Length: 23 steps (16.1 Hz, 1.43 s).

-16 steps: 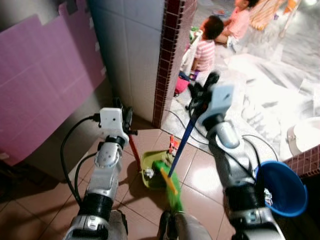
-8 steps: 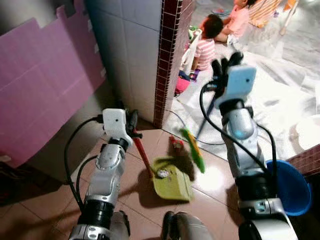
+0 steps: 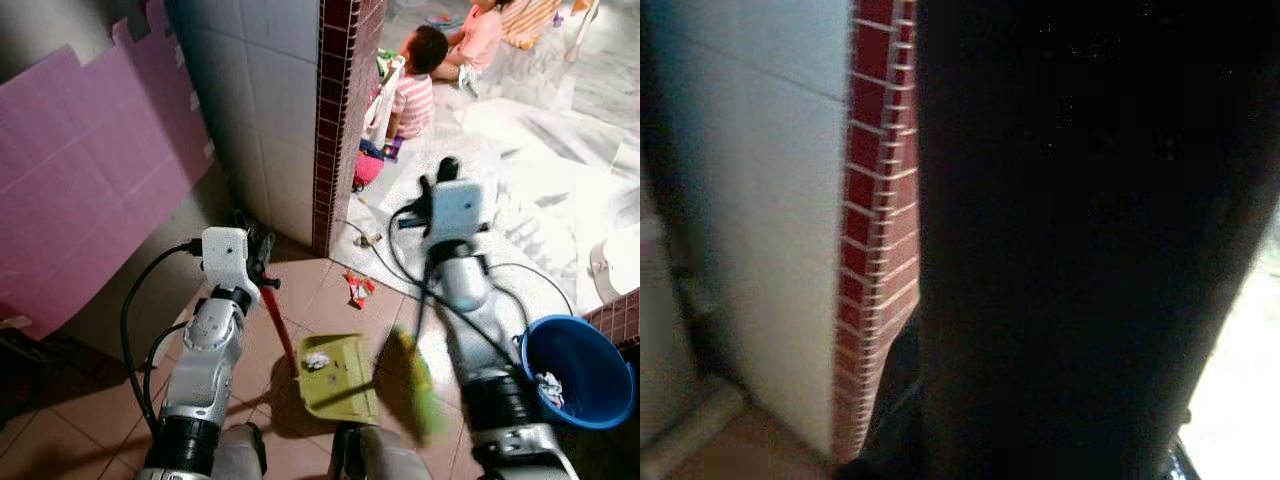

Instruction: Sweep floor

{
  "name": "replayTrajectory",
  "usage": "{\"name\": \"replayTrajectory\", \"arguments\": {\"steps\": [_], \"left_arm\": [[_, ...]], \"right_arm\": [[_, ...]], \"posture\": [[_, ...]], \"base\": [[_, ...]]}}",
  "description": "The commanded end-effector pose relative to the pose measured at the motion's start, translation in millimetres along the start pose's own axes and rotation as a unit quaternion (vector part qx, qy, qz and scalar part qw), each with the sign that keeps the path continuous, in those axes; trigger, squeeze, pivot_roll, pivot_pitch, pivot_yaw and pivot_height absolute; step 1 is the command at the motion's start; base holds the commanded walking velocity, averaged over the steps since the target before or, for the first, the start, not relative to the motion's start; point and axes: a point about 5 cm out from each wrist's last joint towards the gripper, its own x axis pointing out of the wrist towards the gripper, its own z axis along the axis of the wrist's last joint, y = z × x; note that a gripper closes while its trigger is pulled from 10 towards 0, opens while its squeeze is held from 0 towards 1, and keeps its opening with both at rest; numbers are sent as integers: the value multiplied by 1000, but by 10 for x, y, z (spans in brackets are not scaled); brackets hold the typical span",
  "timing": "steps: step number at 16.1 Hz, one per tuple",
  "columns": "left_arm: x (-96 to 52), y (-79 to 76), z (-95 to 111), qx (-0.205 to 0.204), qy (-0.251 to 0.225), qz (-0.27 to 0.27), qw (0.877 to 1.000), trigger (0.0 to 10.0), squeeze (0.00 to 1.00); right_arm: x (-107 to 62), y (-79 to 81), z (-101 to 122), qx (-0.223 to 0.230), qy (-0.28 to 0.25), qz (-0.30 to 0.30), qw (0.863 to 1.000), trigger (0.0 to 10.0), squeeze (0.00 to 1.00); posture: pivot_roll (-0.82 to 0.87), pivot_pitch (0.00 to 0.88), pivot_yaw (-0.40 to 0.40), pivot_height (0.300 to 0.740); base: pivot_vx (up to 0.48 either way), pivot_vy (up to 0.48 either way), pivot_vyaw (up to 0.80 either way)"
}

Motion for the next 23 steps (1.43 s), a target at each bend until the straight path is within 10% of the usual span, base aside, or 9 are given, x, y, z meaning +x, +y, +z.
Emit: {"name": "replayTrajectory", "arguments": {"steps": [1,14,23], "left_arm": [[7,-45,129,-4,-26,-12,1000,10000,0],[41,-141,128,-26,-28,-76,996,10000,0],[10,-139,87,31,-17,-118,992,10000,0]], "right_arm": [[35,28,82,-13,-20,8,1000,10000,0],[123,45,93,5,-27,17,999,10000,0],[86,49,50,1,-20,8,1000,10000,0]], "posture": [[-7,108,8,740],[-16,108,1,740],[-15,125,11,740]], "base": [[0,0,0],[0,0,-470],[0,0,-319]]}}
